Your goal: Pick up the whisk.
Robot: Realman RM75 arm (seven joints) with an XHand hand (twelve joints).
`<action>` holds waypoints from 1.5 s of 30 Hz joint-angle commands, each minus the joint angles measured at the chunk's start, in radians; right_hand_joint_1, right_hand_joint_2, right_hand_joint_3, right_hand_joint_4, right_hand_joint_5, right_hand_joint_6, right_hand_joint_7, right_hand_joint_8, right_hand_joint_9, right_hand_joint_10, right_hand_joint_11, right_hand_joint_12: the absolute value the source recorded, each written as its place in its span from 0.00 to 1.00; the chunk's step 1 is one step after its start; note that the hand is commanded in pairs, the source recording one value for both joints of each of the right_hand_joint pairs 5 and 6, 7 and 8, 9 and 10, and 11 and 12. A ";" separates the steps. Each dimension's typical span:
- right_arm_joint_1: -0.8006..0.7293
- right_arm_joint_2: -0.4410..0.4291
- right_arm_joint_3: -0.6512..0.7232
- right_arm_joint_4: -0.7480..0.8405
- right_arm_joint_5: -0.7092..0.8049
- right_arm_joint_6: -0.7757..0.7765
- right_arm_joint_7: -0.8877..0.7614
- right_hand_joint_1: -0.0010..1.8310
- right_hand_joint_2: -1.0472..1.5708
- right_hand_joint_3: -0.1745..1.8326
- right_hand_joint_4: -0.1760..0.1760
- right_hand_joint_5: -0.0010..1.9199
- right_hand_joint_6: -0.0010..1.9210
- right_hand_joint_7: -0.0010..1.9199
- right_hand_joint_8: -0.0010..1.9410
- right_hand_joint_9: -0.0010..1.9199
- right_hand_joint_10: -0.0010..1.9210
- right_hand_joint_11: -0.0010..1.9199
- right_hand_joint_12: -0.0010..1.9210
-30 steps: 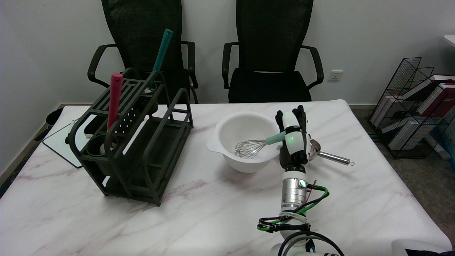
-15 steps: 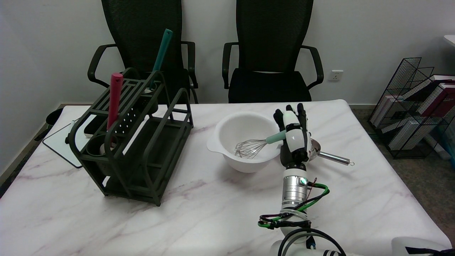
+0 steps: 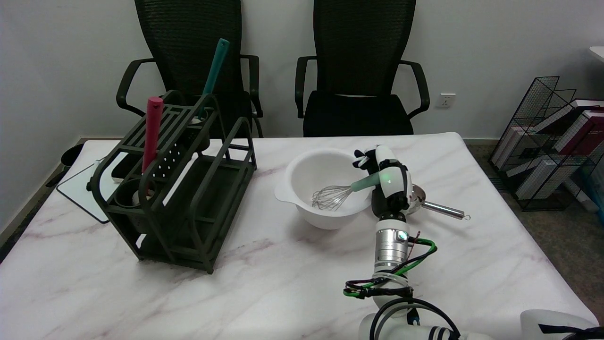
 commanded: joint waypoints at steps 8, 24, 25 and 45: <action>0.004 0.009 0.001 0.000 0.005 -0.009 0.002 0.33 0.81 0.45 0.50 0.59 0.59 0.70 0.70 0.60 0.60 0.52 0.52; 0.001 0.028 0.001 -0.004 0.005 -0.010 0.002 0.33 0.84 0.46 0.50 0.62 0.62 0.82 0.81 0.77 0.77 0.88 0.88; 0.002 0.030 0.001 -0.004 0.005 -0.010 0.002 0.32 0.84 0.46 0.50 0.64 0.64 0.84 0.83 0.80 0.80 0.90 0.89; 0.006 0.055 0.001 -0.011 -0.003 -0.011 -0.005 0.43 0.77 0.47 0.50 1.00 1.00 1.00 0.99 1.00 1.00 1.00 1.00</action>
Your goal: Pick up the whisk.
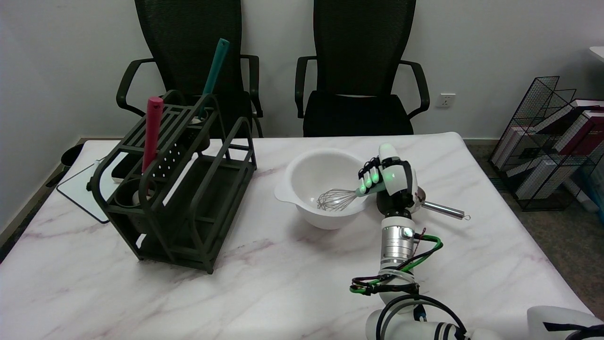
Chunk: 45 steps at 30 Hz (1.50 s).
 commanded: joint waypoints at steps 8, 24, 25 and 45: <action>0.004 0.071 -0.001 -0.072 -0.013 -0.015 -0.010 0.44 0.83 0.43 0.50 1.00 1.00 1.00 0.99 1.00 1.00 1.00 1.00; 0.005 0.144 0.000 -0.213 -0.030 -0.137 0.118 0.44 0.82 0.52 0.50 1.00 1.00 1.00 0.99 1.00 1.00 1.00 1.00; 0.006 0.150 0.000 -0.230 -0.033 -0.152 0.125 0.44 0.82 0.52 0.50 1.00 1.00 1.00 0.99 1.00 1.00 1.00 1.00; -0.119 0.426 0.194 -0.521 -0.061 -0.276 0.186 0.45 0.86 0.51 0.50 1.00 1.00 1.00 0.99 1.00 1.00 1.00 1.00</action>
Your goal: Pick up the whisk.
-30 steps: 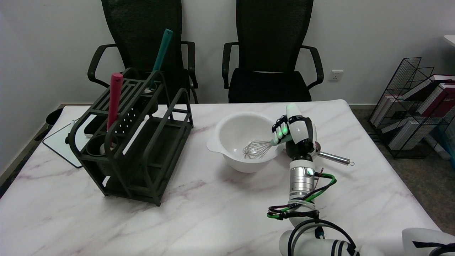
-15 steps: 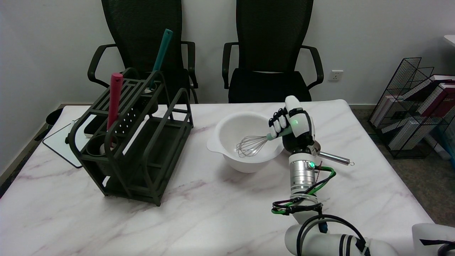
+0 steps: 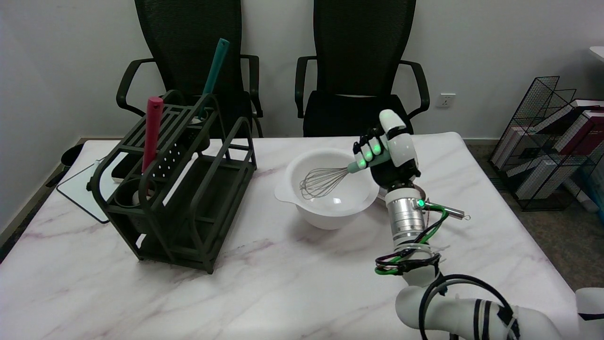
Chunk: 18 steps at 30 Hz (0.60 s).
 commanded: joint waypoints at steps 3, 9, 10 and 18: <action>-0.180 0.242 0.260 -0.233 -0.042 -0.072 0.046 0.46 0.86 0.51 0.50 1.00 1.00 1.00 0.99 1.00 1.00 1.00 1.00; -0.289 0.281 0.395 -0.288 -0.034 0.030 0.100 0.46 0.85 0.53 0.50 1.00 1.00 1.00 0.99 1.00 1.00 1.00 1.00; -0.306 0.289 0.429 -0.295 -0.029 0.051 0.134 0.47 0.85 0.54 0.50 1.00 1.00 1.00 0.99 1.00 1.00 1.00 1.00; -0.511 0.271 0.702 -0.311 -0.032 0.135 0.284 0.47 0.85 0.56 0.50 1.00 1.00 1.00 0.99 1.00 1.00 1.00 1.00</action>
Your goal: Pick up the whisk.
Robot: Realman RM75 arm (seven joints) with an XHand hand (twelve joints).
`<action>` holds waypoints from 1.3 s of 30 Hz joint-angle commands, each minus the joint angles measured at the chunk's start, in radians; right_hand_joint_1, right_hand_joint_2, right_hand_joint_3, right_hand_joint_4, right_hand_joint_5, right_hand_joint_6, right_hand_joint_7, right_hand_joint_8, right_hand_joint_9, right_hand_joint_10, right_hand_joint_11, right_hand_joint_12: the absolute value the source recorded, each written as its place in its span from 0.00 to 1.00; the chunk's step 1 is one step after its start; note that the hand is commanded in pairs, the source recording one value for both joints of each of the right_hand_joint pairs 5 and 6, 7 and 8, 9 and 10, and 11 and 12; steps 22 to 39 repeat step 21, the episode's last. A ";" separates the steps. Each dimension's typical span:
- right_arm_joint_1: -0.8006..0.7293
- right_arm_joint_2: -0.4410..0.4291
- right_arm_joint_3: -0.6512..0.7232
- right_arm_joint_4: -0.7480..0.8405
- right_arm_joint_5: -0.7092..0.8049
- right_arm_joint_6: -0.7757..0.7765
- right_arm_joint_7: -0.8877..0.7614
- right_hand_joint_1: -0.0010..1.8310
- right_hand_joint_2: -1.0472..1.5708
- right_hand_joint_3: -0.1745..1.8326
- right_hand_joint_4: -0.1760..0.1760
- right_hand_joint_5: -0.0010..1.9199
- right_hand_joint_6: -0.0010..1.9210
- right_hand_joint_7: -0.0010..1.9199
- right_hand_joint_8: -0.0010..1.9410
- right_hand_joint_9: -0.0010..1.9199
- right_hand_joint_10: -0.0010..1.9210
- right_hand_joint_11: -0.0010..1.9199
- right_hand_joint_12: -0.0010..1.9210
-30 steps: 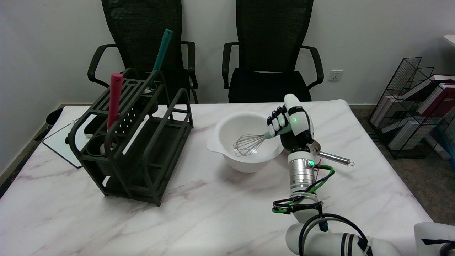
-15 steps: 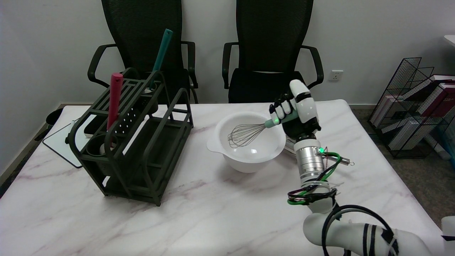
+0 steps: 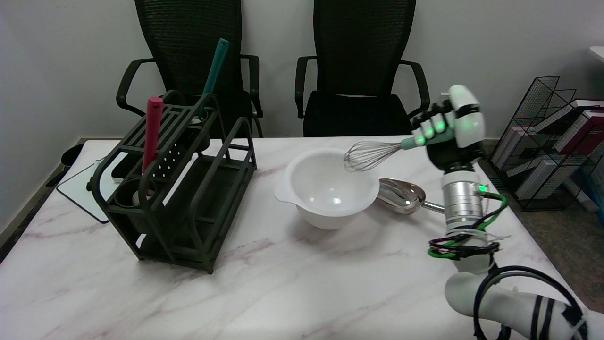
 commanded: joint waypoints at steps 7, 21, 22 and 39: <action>-0.447 0.028 0.525 -0.006 0.013 0.177 0.222 0.47 0.84 0.58 0.50 1.00 1.00 1.00 0.99 1.00 1.00 1.00 1.00; -0.389 0.040 0.261 0.084 -0.045 0.253 0.231 0.46 0.82 0.60 0.50 1.00 1.00 1.00 0.99 1.00 1.00 1.00 1.00; -0.389 0.040 0.261 0.084 -0.045 0.253 0.231 0.46 0.82 0.60 0.50 1.00 1.00 1.00 0.99 1.00 1.00 1.00 1.00; -0.389 0.040 0.261 0.084 -0.045 0.253 0.231 0.46 0.82 0.60 0.50 1.00 1.00 1.00 0.99 1.00 1.00 1.00 1.00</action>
